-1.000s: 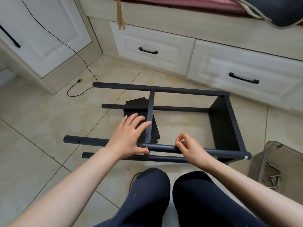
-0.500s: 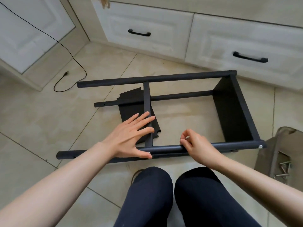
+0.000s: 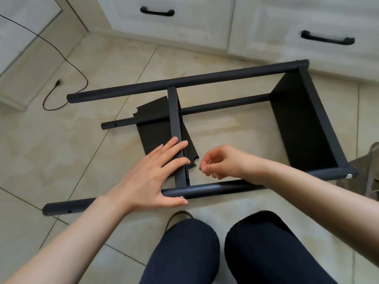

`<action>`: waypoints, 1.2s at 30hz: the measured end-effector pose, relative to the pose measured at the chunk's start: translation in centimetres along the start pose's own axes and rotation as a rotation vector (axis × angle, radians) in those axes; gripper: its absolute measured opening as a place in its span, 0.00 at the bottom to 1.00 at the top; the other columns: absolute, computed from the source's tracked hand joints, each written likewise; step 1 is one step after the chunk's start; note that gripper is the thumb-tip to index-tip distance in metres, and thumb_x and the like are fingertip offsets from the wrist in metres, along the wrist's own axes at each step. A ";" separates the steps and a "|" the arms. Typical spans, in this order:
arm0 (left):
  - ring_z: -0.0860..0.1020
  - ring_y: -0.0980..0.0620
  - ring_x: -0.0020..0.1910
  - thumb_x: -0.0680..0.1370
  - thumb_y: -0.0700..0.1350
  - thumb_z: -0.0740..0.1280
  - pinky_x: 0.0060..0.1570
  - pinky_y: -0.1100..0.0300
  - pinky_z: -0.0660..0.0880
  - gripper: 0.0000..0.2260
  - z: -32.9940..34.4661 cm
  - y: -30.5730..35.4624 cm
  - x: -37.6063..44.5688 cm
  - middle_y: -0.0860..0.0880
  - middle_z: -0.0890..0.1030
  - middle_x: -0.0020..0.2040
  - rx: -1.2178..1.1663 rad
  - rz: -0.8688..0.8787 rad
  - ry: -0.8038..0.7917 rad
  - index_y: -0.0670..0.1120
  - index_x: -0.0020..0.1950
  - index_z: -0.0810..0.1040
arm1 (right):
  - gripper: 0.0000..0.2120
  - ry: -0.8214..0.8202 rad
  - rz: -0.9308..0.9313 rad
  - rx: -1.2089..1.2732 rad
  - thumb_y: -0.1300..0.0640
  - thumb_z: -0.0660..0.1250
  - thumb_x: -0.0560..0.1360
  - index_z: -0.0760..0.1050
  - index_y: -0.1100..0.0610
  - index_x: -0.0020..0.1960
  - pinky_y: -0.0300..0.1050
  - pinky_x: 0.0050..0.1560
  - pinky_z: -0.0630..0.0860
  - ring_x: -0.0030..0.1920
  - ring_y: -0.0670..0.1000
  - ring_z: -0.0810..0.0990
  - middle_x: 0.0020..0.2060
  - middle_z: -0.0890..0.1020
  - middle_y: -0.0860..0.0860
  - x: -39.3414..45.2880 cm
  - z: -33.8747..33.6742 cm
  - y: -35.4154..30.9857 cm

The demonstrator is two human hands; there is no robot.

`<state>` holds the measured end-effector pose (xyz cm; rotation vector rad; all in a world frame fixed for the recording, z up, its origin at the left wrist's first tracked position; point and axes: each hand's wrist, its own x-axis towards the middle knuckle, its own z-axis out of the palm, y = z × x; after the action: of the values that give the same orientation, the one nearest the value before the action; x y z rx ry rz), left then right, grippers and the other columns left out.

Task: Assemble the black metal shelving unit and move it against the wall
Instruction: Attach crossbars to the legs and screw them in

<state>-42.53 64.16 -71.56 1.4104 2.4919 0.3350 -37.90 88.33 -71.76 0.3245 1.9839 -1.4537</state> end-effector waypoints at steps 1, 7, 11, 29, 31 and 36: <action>0.45 0.53 0.82 0.72 0.74 0.62 0.77 0.48 0.51 0.37 0.3 -0.1 -0.1 0.55 0.49 0.83 -0.010 0.006 0.018 0.55 0.75 0.66 | 0.04 -0.010 0.011 0.028 0.60 0.69 0.78 0.81 0.59 0.50 0.32 0.36 0.76 0.31 0.40 0.77 0.37 0.82 0.50 0.4 0.1 0.2; 0.49 0.51 0.82 0.72 0.73 0.65 0.74 0.45 0.62 0.36 0.8 -0.5 -0.2 0.55 0.52 0.83 -0.090 0.006 0.061 0.56 0.74 0.67 | 0.06 -0.178 0.076 0.253 0.64 0.67 0.79 0.80 0.63 0.54 0.35 0.41 0.79 0.36 0.42 0.80 0.44 0.87 0.55 1.5 -0.3 0.6; 0.49 0.50 0.82 0.71 0.72 0.67 0.72 0.45 0.66 0.36 0.8 -0.3 -0.2 0.55 0.52 0.83 -0.118 0.002 0.053 0.56 0.74 0.67 | 0.09 -0.302 0.138 0.470 0.64 0.67 0.78 0.78 0.67 0.58 0.36 0.41 0.79 0.37 0.46 0.81 0.49 0.86 0.60 1.7 -0.8 0.7; 0.49 0.51 0.82 0.70 0.71 0.69 0.72 0.49 0.64 0.35 0.5 -0.1 -0.1 0.54 0.53 0.83 -0.148 -0.002 0.046 0.53 0.71 0.71 | 0.06 -0.353 0.140 0.331 0.65 0.72 0.74 0.83 0.57 0.48 0.37 0.46 0.79 0.41 0.47 0.82 0.46 0.86 0.54 2.9 0.0 0.8; 0.49 0.51 0.82 0.70 0.71 0.69 0.72 0.50 0.63 0.35 0.5 -0.2 -0.1 0.55 0.53 0.83 -0.154 0.001 0.050 0.54 0.70 0.70 | 0.05 -0.323 0.154 0.320 0.65 0.73 0.74 0.83 0.55 0.45 0.38 0.46 0.79 0.40 0.47 0.81 0.43 0.83 0.53 3.4 0.5 0.6; 0.50 0.51 0.82 0.69 0.71 0.69 0.72 0.47 0.65 0.35 0.5 -0.2 -0.1 0.55 0.53 0.83 -0.163 0.005 0.050 0.54 0.70 0.70 | 0.10 -0.415 0.191 0.362 0.67 0.70 0.75 0.81 0.56 0.37 0.37 0.43 0.79 0.35 0.46 0.80 0.33 0.82 0.51 4.3 1.8 0.1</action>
<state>-42.51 64.04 -72.15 1.3587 2.4377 0.5674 -40.45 86.00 -74.82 0.3252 1.3271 -1.6004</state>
